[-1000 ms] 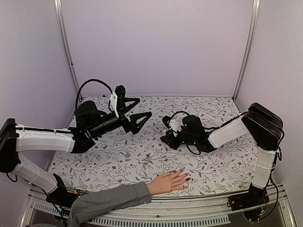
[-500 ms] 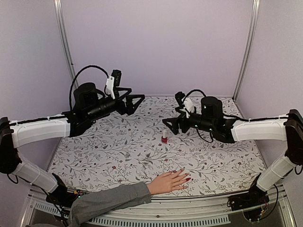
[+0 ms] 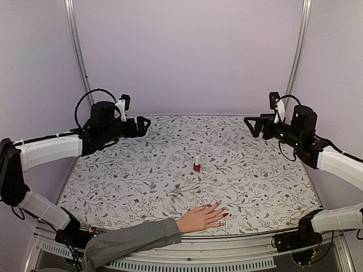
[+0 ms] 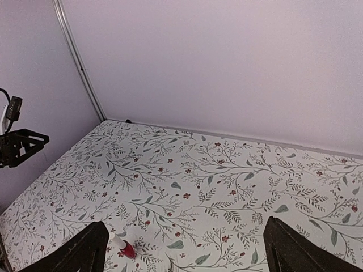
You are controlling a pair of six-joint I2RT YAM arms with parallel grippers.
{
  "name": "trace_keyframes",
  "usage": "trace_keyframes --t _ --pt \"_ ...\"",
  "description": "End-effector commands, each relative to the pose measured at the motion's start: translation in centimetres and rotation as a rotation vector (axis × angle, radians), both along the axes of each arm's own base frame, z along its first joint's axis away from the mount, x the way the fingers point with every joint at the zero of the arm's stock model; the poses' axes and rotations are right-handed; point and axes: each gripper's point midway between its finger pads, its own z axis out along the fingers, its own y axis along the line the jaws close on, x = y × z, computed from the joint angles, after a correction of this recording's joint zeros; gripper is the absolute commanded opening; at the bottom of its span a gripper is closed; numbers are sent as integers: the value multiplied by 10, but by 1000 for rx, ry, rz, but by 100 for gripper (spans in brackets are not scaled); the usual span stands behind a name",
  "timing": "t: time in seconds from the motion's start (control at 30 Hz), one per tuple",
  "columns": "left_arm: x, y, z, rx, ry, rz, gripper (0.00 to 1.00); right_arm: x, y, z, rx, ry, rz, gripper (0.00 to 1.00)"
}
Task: Paint the nails
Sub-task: Reset both arms
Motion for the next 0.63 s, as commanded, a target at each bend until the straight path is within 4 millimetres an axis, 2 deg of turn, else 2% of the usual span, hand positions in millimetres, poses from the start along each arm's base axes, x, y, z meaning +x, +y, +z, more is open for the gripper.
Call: trace_keyframes --t 0.0,0.13,0.27,0.6 --pt "-9 23 -35 1 74 104 100 -17 -15 -43 41 143 3 99" --pt "-15 28 -59 -7 112 123 100 -26 -19 -71 37 191 0 99" --pt "-17 31 -78 4 148 140 100 -30 -18 -81 46 195 11 99" --pt "-13 36 -80 22 157 183 100 -28 -14 -85 39 197 30 99"
